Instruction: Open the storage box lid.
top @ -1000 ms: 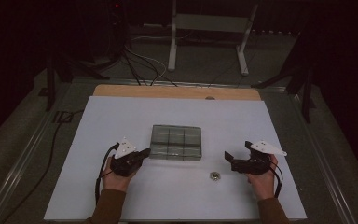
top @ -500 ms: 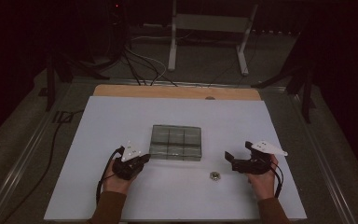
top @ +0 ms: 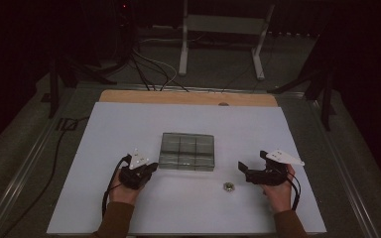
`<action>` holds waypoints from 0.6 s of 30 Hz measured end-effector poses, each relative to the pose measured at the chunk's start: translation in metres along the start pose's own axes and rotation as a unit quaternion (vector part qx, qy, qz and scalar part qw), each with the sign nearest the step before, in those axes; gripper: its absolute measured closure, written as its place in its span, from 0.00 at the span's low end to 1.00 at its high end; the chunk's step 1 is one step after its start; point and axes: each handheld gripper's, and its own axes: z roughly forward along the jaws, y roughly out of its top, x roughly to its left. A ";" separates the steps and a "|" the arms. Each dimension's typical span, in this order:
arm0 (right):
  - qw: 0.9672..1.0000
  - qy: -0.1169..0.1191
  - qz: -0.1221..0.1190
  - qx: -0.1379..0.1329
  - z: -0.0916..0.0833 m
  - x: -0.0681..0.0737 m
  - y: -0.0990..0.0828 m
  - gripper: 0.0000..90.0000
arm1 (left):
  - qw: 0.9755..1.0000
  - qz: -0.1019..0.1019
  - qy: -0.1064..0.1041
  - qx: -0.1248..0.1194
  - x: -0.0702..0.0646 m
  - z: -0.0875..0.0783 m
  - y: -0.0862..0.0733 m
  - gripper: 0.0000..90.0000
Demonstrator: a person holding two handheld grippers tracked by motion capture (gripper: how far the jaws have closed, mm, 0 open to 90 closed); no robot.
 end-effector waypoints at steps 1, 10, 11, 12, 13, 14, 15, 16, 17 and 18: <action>1.000 0.000 0.000 0.000 0.000 0.000 0.000 0.00 | 1.000 0.000 0.000 0.000 0.000 0.000 0.000 1.00; 1.000 0.003 -0.002 -0.003 -0.001 0.001 0.000 0.00 | 1.000 -0.004 -0.002 -0.005 -0.001 0.003 0.001 1.00; 1.000 0.003 -0.002 -0.003 -0.001 0.001 0.000 0.00 | 1.000 -0.004 -0.002 -0.005 -0.001 0.003 0.000 1.00; 1.000 0.003 -0.002 -0.004 -0.001 0.001 0.000 0.00 | 1.000 -0.004 -0.001 -0.005 -0.001 0.002 0.001 1.00; 1.000 0.004 -0.002 -0.004 -0.001 0.001 0.000 0.00 | 1.000 -0.005 -0.001 -0.005 -0.001 0.002 0.001 1.00; 1.000 0.004 -0.003 -0.004 -0.001 0.001 0.000 0.00 | 1.000 -0.005 -0.001 -0.006 -0.001 0.002 0.001 1.00; 1.000 0.004 -0.004 -0.004 -0.001 0.002 0.000 0.00 | 1.000 -0.006 -0.002 -0.007 -0.001 0.002 0.001 1.00; 1.000 0.004 -0.004 -0.004 -0.001 0.002 0.000 0.00 | 1.000 -0.006 -0.001 -0.007 -0.002 0.002 0.001 1.00; 1.000 0.005 -0.004 -0.005 -0.001 0.002 0.000 0.00 | 1.000 -0.007 -0.001 -0.009 -0.002 0.002 0.001 1.00; 1.000 0.006 -0.004 -0.005 -0.001 0.002 0.001 0.00 | 1.000 -0.008 -0.001 -0.011 -0.002 0.002 0.001 1.00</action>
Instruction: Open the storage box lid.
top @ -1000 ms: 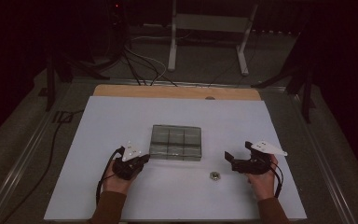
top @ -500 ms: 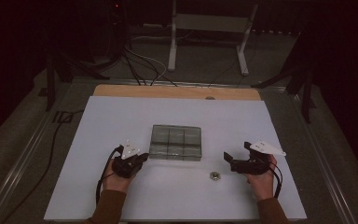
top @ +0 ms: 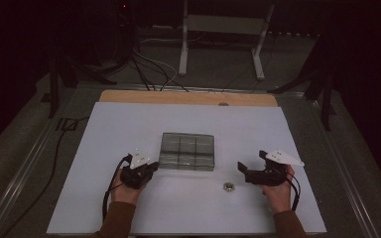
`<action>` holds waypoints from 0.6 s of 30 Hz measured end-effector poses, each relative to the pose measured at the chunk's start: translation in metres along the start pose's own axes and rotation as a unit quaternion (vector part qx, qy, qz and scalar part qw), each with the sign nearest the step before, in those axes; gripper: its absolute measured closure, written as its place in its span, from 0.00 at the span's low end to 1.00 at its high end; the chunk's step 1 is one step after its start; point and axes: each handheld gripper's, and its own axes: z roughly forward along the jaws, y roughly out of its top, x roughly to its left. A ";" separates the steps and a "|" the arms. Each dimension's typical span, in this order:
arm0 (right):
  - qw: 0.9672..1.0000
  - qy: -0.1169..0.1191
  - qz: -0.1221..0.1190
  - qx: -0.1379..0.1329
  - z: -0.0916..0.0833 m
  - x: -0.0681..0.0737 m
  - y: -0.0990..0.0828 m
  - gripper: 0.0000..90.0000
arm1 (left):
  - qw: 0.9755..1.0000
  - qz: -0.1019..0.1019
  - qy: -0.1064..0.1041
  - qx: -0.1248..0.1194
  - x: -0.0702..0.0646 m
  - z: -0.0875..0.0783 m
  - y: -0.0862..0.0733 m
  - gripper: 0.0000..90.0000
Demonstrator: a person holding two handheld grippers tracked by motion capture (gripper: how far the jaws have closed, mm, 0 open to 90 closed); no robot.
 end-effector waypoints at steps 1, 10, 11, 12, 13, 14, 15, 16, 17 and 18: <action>1.000 0.000 -0.001 0.000 0.000 0.000 0.000 0.00 | 1.000 -0.002 -0.001 -0.003 0.000 0.000 0.000 1.00; 1.000 0.002 -0.005 -0.007 0.000 0.002 0.002 0.00 | 1.000 -0.017 0.002 -0.018 -0.002 -0.001 0.002 1.00; 1.000 0.001 -0.005 -0.007 0.000 0.002 0.002 0.00 | 1.000 -0.019 0.003 -0.020 -0.002 -0.001 0.003 1.00; 1.000 0.000 -0.004 -0.009 0.000 0.002 0.002 0.00 | 1.000 -0.021 0.004 -0.021 -0.002 -0.002 0.003 1.00; 1.000 0.000 -0.003 -0.011 0.000 0.002 0.002 0.00 | 0.999 -0.022 0.005 -0.022 -0.002 -0.002 0.003 1.00; 1.000 0.001 -0.002 -0.013 0.000 0.002 0.003 0.00 | 0.999 -0.024 0.005 -0.023 -0.002 -0.001 0.004 1.00; 1.000 0.002 -0.001 -0.014 0.000 0.002 0.003 0.00 | 0.999 -0.025 0.006 -0.023 -0.002 -0.001 0.004 1.00; 1.000 0.003 -0.001 -0.016 0.000 0.003 0.003 0.00 | 0.999 -0.027 0.006 -0.025 -0.002 -0.001 0.005 1.00; 1.000 0.004 -0.001 -0.017 0.000 0.003 0.004 0.00 | 0.999 -0.029 0.007 -0.026 -0.002 -0.001 0.005 1.00; 1.000 0.007 -0.001 -0.018 0.000 0.004 0.004 0.00 | 0.999 -0.031 0.006 -0.028 -0.002 -0.001 0.006 1.00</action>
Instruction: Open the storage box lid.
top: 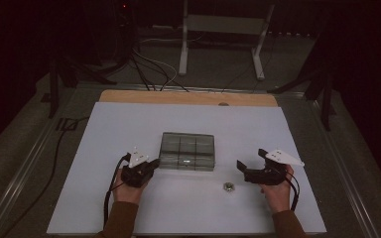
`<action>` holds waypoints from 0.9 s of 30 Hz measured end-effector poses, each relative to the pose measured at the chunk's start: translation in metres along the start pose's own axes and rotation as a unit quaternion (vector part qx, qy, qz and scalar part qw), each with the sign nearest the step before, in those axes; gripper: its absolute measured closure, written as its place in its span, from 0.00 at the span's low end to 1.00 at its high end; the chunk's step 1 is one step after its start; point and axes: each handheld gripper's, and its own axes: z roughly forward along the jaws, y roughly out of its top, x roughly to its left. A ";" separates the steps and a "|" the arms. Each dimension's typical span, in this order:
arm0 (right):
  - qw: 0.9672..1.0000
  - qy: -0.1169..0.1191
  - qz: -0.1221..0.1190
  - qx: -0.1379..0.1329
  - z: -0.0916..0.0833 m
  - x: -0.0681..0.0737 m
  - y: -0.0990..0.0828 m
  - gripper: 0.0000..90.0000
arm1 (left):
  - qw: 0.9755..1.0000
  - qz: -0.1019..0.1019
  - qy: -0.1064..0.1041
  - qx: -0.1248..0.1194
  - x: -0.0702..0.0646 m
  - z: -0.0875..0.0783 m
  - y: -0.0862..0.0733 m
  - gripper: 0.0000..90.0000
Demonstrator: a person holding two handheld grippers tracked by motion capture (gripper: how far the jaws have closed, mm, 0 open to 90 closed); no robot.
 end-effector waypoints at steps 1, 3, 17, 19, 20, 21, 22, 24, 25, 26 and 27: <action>1.000 0.002 -0.001 -0.002 0.000 0.001 0.001 0.00 | 1.000 -0.004 -0.001 -0.001 0.000 0.000 0.001 1.00; 1.000 0.010 -0.004 -0.006 0.001 0.002 0.003 0.00 | 1.000 -0.009 -0.001 -0.003 -0.001 0.001 0.002 1.00; 0.998 0.045 -0.040 -0.013 0.010 0.018 0.020 0.06 | 1.000 -0.010 0.000 -0.021 -0.007 0.003 0.027 1.00; 0.998 0.048 -0.039 -0.013 0.013 0.019 0.021 0.06 | 1.000 -0.012 -0.001 -0.026 -0.008 0.003 0.031 1.00; 0.998 0.051 -0.041 -0.012 0.015 0.019 0.022 0.06 | 1.000 -0.012 -0.001 -0.027 -0.008 0.003 0.034 1.00; 0.998 0.052 -0.044 -0.013 0.017 0.020 0.023 0.06 | 1.000 -0.012 -0.001 -0.027 -0.008 0.003 0.034 1.00; 0.997 0.058 -0.046 -0.011 0.019 0.021 0.024 0.06 | 1.000 -0.010 0.000 -0.029 -0.009 0.004 0.039 1.00; 0.997 0.062 -0.052 -0.008 0.023 0.022 0.026 0.05 | 1.000 -0.009 0.000 -0.030 -0.009 0.005 0.041 1.00; 0.996 0.063 -0.055 -0.005 0.025 0.022 0.027 0.05 | 0.999 -0.009 0.001 -0.033 -0.010 0.005 0.045 1.00; 0.996 0.063 -0.058 -0.003 0.027 0.023 0.027 0.05 | 0.999 -0.009 0.001 -0.034 -0.011 0.006 0.047 1.00; 0.996 0.063 -0.059 0.000 0.029 0.023 0.028 0.05 | 0.999 -0.010 0.002 -0.035 -0.011 0.006 0.049 1.00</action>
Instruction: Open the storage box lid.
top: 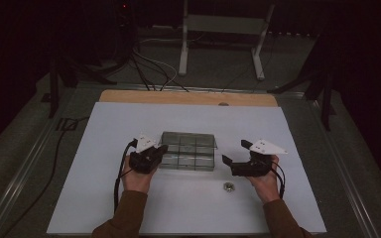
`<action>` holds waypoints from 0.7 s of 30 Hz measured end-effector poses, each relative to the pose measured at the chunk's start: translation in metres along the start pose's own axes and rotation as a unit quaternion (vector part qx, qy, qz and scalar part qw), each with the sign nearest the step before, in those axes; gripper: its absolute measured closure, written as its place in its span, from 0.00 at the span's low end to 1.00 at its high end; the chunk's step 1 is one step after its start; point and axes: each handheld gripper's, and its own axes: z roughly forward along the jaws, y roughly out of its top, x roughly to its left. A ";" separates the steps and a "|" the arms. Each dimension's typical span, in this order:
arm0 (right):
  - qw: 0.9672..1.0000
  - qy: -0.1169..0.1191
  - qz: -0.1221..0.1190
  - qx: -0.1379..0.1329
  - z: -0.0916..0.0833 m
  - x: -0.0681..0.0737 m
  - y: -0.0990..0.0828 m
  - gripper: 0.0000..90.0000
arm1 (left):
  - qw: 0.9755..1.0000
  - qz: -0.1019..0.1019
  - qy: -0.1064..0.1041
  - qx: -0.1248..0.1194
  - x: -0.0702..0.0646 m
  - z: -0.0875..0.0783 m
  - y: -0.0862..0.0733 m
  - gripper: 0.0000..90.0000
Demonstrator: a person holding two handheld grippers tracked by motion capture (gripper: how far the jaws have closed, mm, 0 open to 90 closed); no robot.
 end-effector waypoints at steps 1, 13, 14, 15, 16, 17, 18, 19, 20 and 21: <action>1.000 0.002 -0.002 0.003 0.002 0.000 0.001 0.05 | 1.000 0.001 0.000 0.000 0.000 0.000 0.002 1.00; 0.999 0.007 -0.024 0.027 0.040 0.001 0.014 0.16 | 1.000 -0.013 0.006 -0.011 -0.001 0.004 0.016 1.00; 0.999 0.008 -0.024 0.027 0.043 0.000 0.015 0.18 | 1.000 -0.012 0.007 -0.011 -0.001 0.004 0.016 1.00; 0.999 0.009 -0.023 0.030 0.048 0.000 0.015 0.20 | 1.000 -0.012 0.006 -0.011 0.000 0.004 0.017 1.00; 0.999 0.009 -0.024 0.033 0.052 0.000 0.016 0.21 | 1.000 -0.013 0.007 -0.011 0.000 0.004 0.017 1.00; 0.999 0.008 -0.026 0.036 0.056 0.001 0.017 0.22 | 1.000 -0.014 0.007 -0.011 0.000 0.004 0.018 1.00; 0.999 0.006 -0.027 0.039 0.061 0.002 0.018 0.23 | 1.000 -0.015 0.008 -0.011 0.001 0.004 0.018 1.00; 0.999 0.005 -0.030 0.039 0.065 0.003 0.019 0.25 | 1.000 -0.016 0.007 -0.012 0.001 0.004 0.018 1.00; 0.999 0.003 -0.033 0.041 0.069 0.004 0.020 0.27 | 1.000 -0.016 0.007 -0.012 0.001 0.005 0.018 1.00; 0.998 0.004 -0.035 0.042 0.072 0.005 0.021 0.28 | 1.000 -0.017 0.007 -0.012 0.002 0.005 0.018 1.00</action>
